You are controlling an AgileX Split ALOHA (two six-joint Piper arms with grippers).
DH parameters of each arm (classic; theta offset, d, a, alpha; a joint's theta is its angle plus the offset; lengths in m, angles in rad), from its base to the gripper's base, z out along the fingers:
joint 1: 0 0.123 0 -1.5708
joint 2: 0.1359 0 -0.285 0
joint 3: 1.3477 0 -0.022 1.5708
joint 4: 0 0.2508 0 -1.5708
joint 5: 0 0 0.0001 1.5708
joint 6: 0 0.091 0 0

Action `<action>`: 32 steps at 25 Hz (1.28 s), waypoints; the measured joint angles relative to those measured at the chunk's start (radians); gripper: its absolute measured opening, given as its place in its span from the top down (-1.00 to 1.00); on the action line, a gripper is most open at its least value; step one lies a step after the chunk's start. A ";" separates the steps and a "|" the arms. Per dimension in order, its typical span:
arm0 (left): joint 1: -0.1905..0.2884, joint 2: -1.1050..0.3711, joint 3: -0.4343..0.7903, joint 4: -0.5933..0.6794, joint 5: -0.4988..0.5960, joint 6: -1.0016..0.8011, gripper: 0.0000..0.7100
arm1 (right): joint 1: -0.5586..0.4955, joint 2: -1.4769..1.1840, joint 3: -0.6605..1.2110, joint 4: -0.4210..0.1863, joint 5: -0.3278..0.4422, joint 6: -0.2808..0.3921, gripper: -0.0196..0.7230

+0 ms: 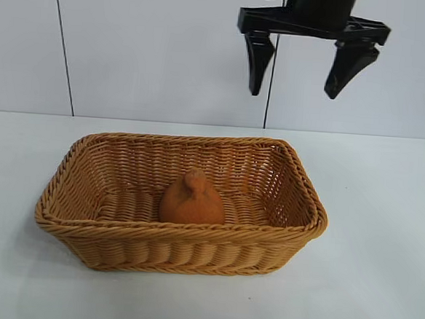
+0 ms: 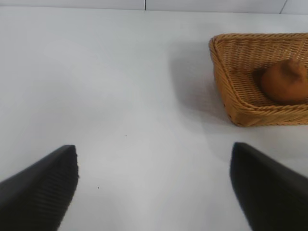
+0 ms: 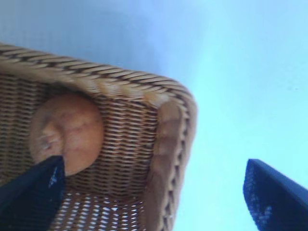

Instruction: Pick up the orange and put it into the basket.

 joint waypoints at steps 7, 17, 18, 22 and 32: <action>0.000 0.000 0.000 0.000 0.000 0.000 -0.73 | -0.091 0.000 0.000 -0.003 0.001 -0.035 -0.92; 0.000 0.000 0.000 0.000 0.000 0.000 -0.73 | -0.092 -0.130 0.205 0.056 0.001 -0.077 -0.92; 0.000 0.000 0.000 0.000 0.000 0.000 -0.73 | -0.092 -0.162 0.252 0.056 0.002 -0.084 -0.92; 0.000 0.000 0.000 0.000 0.000 0.005 -0.73 | -0.092 -0.304 0.432 0.064 0.008 -0.102 -0.92; 0.000 0.000 0.000 0.000 0.000 0.000 -0.73 | -0.092 -0.746 0.894 0.064 0.008 -0.121 -0.92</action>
